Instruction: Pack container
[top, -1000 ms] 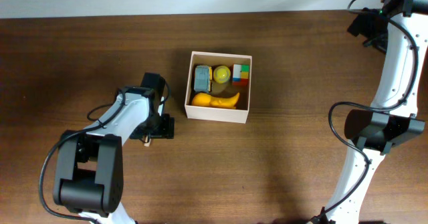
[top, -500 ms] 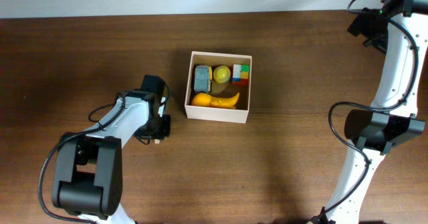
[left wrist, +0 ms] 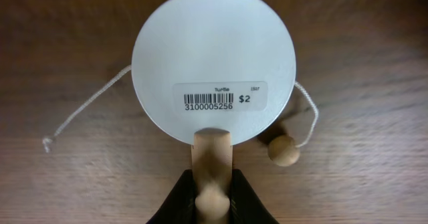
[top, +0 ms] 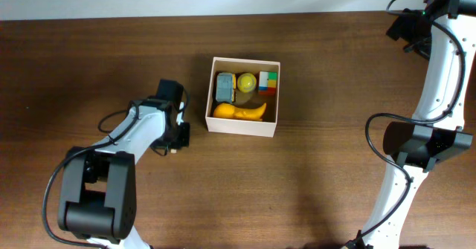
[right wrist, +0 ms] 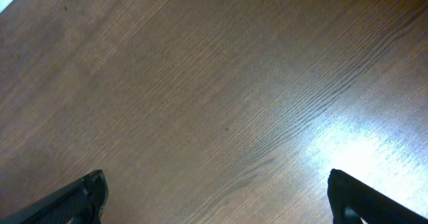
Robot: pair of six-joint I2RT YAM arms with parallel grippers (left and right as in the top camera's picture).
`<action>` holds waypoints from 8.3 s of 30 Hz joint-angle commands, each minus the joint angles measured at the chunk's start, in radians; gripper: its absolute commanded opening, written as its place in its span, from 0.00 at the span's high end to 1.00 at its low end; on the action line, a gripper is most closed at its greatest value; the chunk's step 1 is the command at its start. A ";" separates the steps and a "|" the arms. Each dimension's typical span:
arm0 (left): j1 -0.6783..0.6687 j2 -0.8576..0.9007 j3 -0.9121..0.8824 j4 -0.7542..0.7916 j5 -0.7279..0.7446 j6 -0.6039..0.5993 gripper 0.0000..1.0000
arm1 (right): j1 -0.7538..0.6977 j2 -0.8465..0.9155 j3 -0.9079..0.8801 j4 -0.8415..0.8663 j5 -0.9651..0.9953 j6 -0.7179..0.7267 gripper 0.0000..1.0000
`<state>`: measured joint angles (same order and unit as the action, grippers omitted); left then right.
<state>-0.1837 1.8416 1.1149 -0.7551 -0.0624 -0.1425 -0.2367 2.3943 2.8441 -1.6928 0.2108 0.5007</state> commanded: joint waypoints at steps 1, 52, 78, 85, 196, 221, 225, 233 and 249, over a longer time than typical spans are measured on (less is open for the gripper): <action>0.003 -0.014 0.107 -0.020 -0.012 0.002 0.98 | 0.000 -0.013 0.004 -0.005 0.002 0.005 0.01; -0.268 0.074 0.481 -0.009 0.434 0.684 0.98 | 0.000 -0.013 0.004 -0.005 0.002 0.005 0.01; -0.268 0.129 0.480 -0.071 0.434 0.956 0.00 | 0.000 -0.013 0.004 -0.005 0.003 0.005 0.01; -0.268 0.129 0.488 -0.066 0.434 0.938 0.00 | 0.000 -0.013 0.004 -0.005 0.002 0.005 0.01; 0.211 -1.835 -1.105 0.672 0.033 0.316 0.01 | 0.000 -0.013 0.004 -0.005 0.002 0.005 0.02; 0.211 -1.835 -1.105 0.672 0.033 0.316 0.01 | 0.001 -0.200 0.004 -0.005 0.002 0.005 0.01; 0.211 -1.835 -1.105 0.672 0.033 0.316 0.01 | 0.001 -0.349 -0.011 -0.005 0.002 0.005 0.01; 0.211 -1.835 -1.105 0.672 0.033 0.316 0.01 | 0.001 -0.679 -0.286 -0.005 0.003 0.005 0.01; 0.211 -1.835 -1.105 0.672 0.033 0.316 0.01 | 0.077 -1.450 -1.440 0.652 0.002 0.005 0.01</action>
<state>0.0231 0.0147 0.0143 -0.0822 -0.0368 0.1638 -0.2104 1.0733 1.6093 -1.2068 0.2111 0.5007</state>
